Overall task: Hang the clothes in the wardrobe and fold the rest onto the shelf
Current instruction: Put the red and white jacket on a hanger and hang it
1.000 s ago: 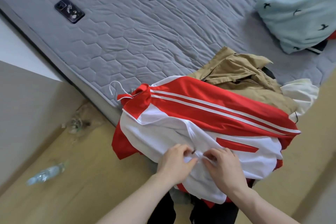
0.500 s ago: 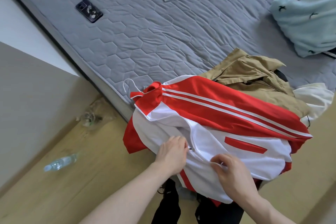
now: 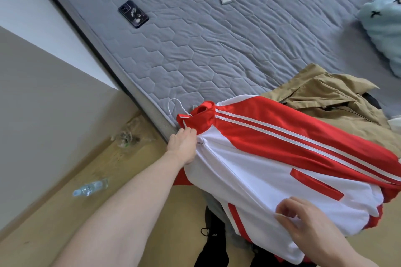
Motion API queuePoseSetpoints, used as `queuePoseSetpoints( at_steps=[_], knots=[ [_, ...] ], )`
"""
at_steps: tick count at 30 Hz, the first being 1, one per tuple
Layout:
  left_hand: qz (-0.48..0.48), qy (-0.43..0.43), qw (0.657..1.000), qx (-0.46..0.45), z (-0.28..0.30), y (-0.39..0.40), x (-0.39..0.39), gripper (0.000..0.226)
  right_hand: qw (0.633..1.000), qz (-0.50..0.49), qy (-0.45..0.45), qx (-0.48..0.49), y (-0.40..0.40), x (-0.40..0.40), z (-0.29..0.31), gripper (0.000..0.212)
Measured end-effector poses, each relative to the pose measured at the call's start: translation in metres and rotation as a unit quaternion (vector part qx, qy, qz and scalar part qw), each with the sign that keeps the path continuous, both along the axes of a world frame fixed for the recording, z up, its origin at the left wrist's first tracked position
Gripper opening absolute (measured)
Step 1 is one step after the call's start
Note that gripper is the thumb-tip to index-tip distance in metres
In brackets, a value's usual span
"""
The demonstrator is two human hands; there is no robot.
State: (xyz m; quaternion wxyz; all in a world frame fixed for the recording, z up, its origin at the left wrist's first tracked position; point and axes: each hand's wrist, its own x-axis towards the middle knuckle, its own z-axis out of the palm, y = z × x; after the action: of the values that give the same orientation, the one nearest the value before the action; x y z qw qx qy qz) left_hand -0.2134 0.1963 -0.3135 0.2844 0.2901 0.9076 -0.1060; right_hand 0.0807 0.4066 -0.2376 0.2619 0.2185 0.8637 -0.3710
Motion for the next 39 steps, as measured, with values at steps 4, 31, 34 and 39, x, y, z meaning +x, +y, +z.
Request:
queuePoseSetpoints(
  at_steps=[4,31,34,39],
  knots=[
    [0.197,0.015,0.978,0.069,-0.022,-0.014,-0.015,0.029,0.998,0.028,-0.046,0.018,0.004,-0.011,-0.004,0.017],
    [0.398,-0.145,0.749,0.509,0.329,-0.082,0.166,0.055,0.954,-0.043,0.278,0.103,0.006,-0.085,0.278,0.073],
    [0.374,-0.118,0.765,0.511,0.413,-0.097,0.204,0.050,0.947,0.058,0.294,0.117,0.011,-0.082,0.344,0.066],
    [0.363,-0.032,0.777,0.513,0.519,-0.139,0.265,0.043,0.928,0.207,0.286,0.117,-0.001,-0.073,0.431,0.015]
  ],
)
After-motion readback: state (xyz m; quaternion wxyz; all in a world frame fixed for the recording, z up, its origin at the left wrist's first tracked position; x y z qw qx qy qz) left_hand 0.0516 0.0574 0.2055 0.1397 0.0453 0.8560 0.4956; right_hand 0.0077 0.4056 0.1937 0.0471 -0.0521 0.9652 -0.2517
